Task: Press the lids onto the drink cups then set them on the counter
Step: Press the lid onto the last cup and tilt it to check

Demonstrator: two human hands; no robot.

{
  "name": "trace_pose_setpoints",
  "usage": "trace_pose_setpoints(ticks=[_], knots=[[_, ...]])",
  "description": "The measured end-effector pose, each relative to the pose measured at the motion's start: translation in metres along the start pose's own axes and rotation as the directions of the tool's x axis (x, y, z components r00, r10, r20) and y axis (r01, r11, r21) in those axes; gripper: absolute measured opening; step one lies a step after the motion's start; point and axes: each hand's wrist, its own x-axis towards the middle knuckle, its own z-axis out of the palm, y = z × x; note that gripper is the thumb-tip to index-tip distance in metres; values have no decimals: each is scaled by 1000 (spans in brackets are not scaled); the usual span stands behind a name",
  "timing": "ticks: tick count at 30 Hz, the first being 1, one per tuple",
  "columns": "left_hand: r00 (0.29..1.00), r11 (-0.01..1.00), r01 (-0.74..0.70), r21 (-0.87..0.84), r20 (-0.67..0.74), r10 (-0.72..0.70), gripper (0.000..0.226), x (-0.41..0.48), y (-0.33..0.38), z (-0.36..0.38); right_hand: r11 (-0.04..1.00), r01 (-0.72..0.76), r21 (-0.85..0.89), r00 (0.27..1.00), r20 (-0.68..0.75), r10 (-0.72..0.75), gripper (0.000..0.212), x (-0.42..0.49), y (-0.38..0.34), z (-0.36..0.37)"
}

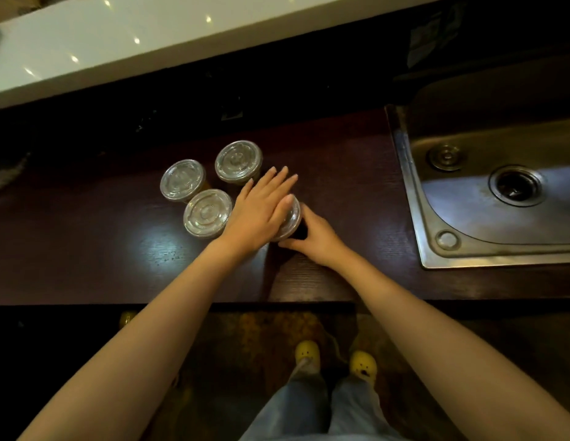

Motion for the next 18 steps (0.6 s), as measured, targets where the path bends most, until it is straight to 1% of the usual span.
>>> trace_pose_setpoints(ticks=[2,3,5,7,11,15,18], knots=[[990,992,128,-4,-60,-128,59,5,8,3,999,-7,-44,992,-129,1,78,1,-1,13],[983,986,169,-5,-75,-169,59,7,11,6,998,-13,-66,981,-195,0,80,0,0,20],[980,983,181,14,-88,-180,57,7,12,11,995,-3,-101,966,-257,-23,83,-3,3,30],[982,987,160,1,-101,-159,57,7,11,12,992,10,-123,972,-230,-38,83,-3,5,26],[983,988,150,24,-114,-146,59,7,10,13,987,8,-161,998,-66,-19,81,3,8,8],[989,992,127,26,-82,-125,60,8,11,8,990,-3,-142,998,-58,-5,80,7,2,6],[991,990,136,-28,25,-135,55,11,7,-1,988,-10,-154,998,-68,0,81,7,-6,4]])
